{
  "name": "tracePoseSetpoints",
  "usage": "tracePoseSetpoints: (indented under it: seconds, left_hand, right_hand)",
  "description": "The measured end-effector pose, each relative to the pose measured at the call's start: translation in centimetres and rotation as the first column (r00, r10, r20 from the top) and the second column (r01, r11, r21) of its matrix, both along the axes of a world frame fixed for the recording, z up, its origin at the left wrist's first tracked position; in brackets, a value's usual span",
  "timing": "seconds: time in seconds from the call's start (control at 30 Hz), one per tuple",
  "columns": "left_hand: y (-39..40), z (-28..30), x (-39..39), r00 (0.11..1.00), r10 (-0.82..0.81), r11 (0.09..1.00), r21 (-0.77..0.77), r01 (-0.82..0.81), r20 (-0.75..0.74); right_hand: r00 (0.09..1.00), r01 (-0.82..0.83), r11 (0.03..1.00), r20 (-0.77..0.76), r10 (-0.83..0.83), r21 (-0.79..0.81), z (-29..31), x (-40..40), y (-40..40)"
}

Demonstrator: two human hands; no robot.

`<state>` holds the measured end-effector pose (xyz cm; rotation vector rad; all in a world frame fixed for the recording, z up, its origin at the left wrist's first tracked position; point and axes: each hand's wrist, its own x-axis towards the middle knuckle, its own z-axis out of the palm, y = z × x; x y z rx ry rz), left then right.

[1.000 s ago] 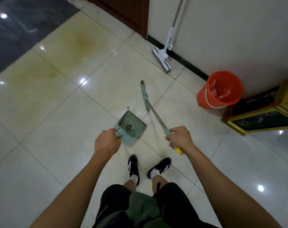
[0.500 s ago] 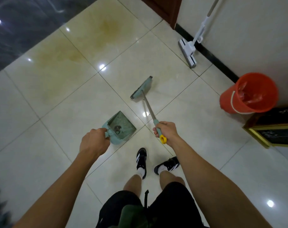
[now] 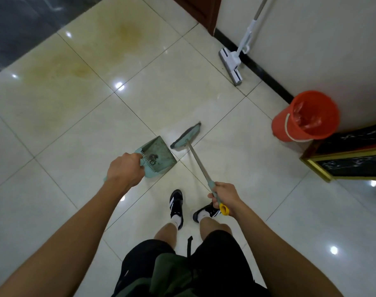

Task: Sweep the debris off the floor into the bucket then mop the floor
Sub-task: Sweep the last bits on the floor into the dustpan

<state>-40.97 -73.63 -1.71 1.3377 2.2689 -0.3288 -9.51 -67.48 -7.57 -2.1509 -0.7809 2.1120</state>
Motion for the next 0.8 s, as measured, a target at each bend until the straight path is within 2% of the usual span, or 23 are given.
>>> tracePoseSetpoints:
  seconds: [0.07, 0.2, 0.3, 0.37, 0.47, 0.6, 0.7, 0.8]
  left_hand:
    - [0.6, -0.1, 0.2, 0.999, -0.033, 0.999, -0.002, 0.033, -0.003]
    - [2.0, 0.0, 0.2, 0.998, -0.055, 0.998, 0.001, 0.055, -0.011]
    - [2.8, -0.2, 0.1, 0.998, -0.066, 0.998, 0.01, 0.066, -0.008]
    - [2.9, -0.4, -0.1, 0.997, -0.076, 0.997, 0.011, 0.076, -0.011]
    - [2.7, -1.0, -0.7, 0.997, -0.072, 0.997, 0.029, 0.073, -0.023]
    - [2.0, -1.8, -1.4, 0.998, -0.059, 0.997, 0.041, 0.06, -0.026]
    - [1.6, -2.3, -1.8, 0.998, -0.049, 0.997, 0.05, 0.05, -0.028]
    - [1.3, -2.5, -2.3, 0.999, -0.031, 0.998, 0.062, 0.032, -0.023]
  right_hand:
    - [1.0, 0.006, 1.0, -0.01, -0.005, 0.025, 0.5, 1.3, -0.4]
    - [0.991, -0.132, 0.983, 0.042, 0.128, 0.126, 1.1, 3.4, -1.3]
    - [0.967, -0.23, 0.949, 0.158, 0.199, 0.213, 1.1, 4.1, -2.1]
    - [0.922, -0.352, 0.892, 0.266, 0.28, 0.282, 1.0, 4.4, -2.1]
    - [0.781, -0.599, 0.731, 0.437, 0.446, 0.325, 0.6, 4.3, -1.1]
    - [0.522, -0.832, 0.516, 0.598, 0.608, 0.203, -0.1, 3.4, 0.8]
    - [0.354, -0.918, 0.385, 0.626, 0.695, 0.091, -0.6, 2.3, 1.3]
    - [0.286, -0.944, 0.328, 0.58, 0.763, 0.034, -0.7, 1.1, 0.1]
